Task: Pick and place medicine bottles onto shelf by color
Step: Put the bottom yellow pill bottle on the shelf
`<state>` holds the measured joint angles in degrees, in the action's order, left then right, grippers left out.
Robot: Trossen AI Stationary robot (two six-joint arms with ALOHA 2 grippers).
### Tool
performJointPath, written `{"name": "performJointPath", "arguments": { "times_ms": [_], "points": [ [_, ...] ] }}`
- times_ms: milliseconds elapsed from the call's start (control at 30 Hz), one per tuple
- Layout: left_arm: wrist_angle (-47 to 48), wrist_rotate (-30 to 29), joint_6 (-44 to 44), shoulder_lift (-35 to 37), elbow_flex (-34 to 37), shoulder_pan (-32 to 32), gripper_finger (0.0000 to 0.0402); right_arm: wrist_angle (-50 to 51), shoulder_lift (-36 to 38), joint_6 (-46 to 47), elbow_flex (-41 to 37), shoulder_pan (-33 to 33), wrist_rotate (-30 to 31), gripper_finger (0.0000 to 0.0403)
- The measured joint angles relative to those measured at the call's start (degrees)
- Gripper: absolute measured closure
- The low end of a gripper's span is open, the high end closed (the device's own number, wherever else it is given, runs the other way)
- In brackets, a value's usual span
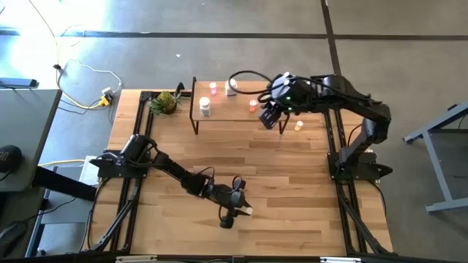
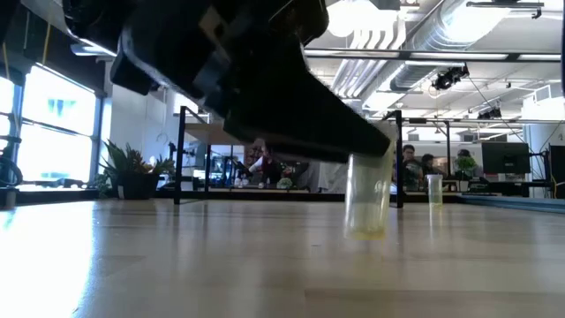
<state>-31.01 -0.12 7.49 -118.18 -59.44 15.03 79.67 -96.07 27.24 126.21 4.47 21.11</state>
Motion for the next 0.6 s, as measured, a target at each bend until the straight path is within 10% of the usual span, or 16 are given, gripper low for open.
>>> {"name": "performJointPath", "arguments": {
  "times_ms": [600],
  "points": [
    [2.86,-0.56,-2.89,13.00,0.07,-14.85,0.0295,3.26,9.56,0.80,0.00,0.02,11.26,0.0226]
  ]
}}
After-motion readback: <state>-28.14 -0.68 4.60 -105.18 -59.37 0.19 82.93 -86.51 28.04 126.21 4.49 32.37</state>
